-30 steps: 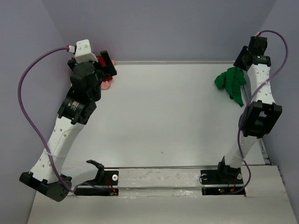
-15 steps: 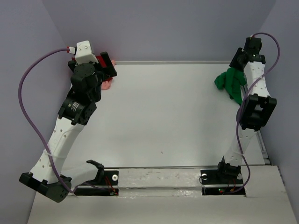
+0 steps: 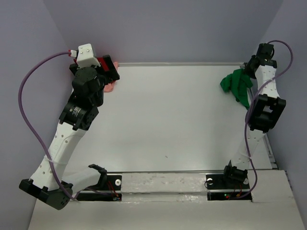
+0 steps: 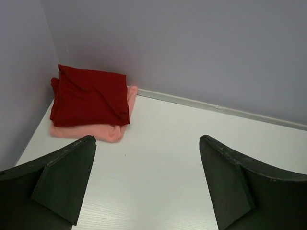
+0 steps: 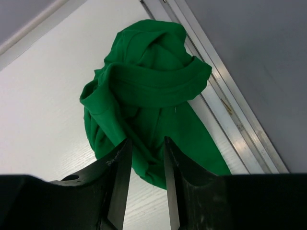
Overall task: Fold and stack the t-shirts
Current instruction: Grab crumpled tshirt from the corner of the board with the right arm
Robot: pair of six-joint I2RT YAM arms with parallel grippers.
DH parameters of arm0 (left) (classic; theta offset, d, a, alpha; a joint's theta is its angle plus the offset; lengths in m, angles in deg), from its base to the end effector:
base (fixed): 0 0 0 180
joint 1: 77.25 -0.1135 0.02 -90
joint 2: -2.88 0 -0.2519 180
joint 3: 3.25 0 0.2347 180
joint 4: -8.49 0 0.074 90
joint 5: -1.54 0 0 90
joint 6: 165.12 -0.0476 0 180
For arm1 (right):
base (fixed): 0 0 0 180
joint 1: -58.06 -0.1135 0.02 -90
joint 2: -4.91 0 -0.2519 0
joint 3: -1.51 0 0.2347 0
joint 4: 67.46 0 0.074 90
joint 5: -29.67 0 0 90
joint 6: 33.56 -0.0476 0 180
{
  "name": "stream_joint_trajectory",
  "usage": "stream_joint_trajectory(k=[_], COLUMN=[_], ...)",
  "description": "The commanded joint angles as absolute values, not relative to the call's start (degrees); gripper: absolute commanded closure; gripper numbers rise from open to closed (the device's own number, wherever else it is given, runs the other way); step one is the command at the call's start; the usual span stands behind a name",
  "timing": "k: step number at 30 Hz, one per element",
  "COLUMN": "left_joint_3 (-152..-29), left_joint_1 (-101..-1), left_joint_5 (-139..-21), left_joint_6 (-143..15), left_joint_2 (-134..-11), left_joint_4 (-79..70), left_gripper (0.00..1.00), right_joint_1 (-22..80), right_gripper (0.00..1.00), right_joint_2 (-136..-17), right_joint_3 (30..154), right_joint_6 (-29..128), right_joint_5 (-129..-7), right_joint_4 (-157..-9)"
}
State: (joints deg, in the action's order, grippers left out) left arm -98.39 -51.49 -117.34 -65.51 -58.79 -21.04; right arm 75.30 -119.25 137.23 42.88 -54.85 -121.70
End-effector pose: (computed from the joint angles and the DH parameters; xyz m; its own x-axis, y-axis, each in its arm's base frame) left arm 0.2006 -0.0713 0.4726 0.0699 -0.1961 -0.9781 -0.0423 0.9790 -0.1993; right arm 0.4577 -0.1468 0.2867 -0.5445 0.4133 -0.7298 0.5038 0.8569 0.1094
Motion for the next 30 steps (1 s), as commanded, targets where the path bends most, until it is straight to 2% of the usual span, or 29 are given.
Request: stream_joint_trajectory(k=[1,18,27,28,30], left_joint_3=[-98.3,-98.3,-98.57,-98.57,-98.57], left_joint_1=[-51.67,-51.76,-51.94,-51.85,-51.85], left_joint_5=[-116.85,-116.05,-115.61,-115.61,-115.61], left_joint_6=[-64.92,-65.36,-65.36,-65.45,-65.54], left_joint_2=[-58.02,-59.43,-59.87,-59.78,-59.52], left_joint_4=[-18.36,-18.1,-18.36,-18.36,-18.27], left_gripper=[0.01,0.01,0.01,0.01,0.01], right_joint_1=[74.94,74.94,74.41,74.41,74.41], right_gripper=[0.62,0.62,0.68,0.73,0.75], right_joint_2=[-121.04,-123.5,-124.91,-124.99,-125.34], right_joint_3=[138.58,137.7,139.02,139.2,139.46], right_joint_6=[42.99,43.26,43.78,43.87,43.87], right_joint_5=[-56.9,-62.61,-63.76,-63.84,-63.76], right_joint_4=[-119.98,-119.1,-119.81,-119.89,-119.98])
